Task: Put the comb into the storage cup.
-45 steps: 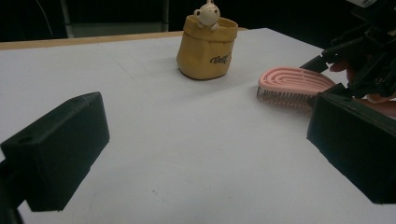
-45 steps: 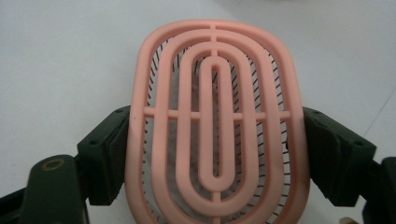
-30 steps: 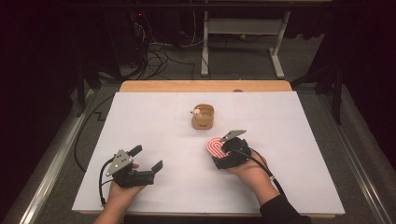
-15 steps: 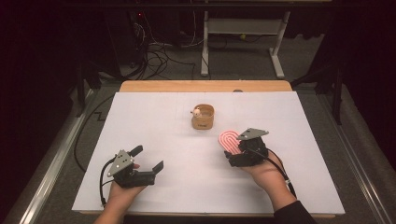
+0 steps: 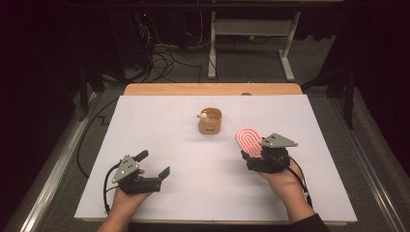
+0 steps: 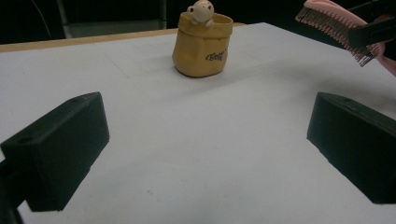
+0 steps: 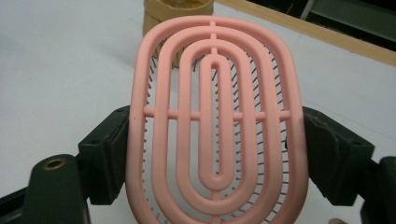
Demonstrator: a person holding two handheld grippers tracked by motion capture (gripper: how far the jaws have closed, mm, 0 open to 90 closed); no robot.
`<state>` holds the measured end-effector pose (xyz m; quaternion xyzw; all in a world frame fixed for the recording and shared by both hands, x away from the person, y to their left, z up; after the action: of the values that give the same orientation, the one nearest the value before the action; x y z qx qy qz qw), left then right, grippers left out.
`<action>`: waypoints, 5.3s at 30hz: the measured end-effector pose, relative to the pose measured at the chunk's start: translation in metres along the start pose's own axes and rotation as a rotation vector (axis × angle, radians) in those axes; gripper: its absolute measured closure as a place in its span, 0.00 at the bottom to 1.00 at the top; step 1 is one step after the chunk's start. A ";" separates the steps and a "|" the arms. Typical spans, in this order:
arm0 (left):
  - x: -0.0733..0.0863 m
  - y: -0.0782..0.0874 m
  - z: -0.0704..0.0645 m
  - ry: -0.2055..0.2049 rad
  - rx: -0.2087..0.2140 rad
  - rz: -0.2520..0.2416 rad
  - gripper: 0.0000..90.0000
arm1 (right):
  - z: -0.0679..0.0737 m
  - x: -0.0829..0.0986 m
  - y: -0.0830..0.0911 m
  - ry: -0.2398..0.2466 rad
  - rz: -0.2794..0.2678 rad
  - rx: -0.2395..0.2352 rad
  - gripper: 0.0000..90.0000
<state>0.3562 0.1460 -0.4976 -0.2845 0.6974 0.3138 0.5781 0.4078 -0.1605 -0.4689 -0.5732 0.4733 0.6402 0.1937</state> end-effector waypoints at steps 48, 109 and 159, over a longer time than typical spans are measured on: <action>-0.011 -0.014 -0.003 0.025 -0.004 0.012 0.00 | 0.013 -0.033 0.026 0.005 -0.399 0.052 0.22; -0.035 -0.072 -0.075 0.042 0.200 0.045 0.00 | 0.036 -0.034 0.025 0.107 -0.412 0.045 0.22; -0.056 -0.071 -0.092 0.064 0.245 0.004 0.00 | 0.084 -0.032 0.012 0.197 -0.425 -0.038 0.22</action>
<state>0.3615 0.0321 -0.4377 -0.2201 0.7493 0.2181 0.5852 0.3607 -0.0876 -0.4436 -0.7233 0.3465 0.5347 0.2660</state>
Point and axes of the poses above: each handheld gripper's, and its own axes: y roughly backward along the jaws, x roughly out of its underside, z roughly to its left, the point moved 10 cm from there along -y, roughly forward along the jaws, and after that the axes turned 11 degrees about -z, right-handed, at the moved point
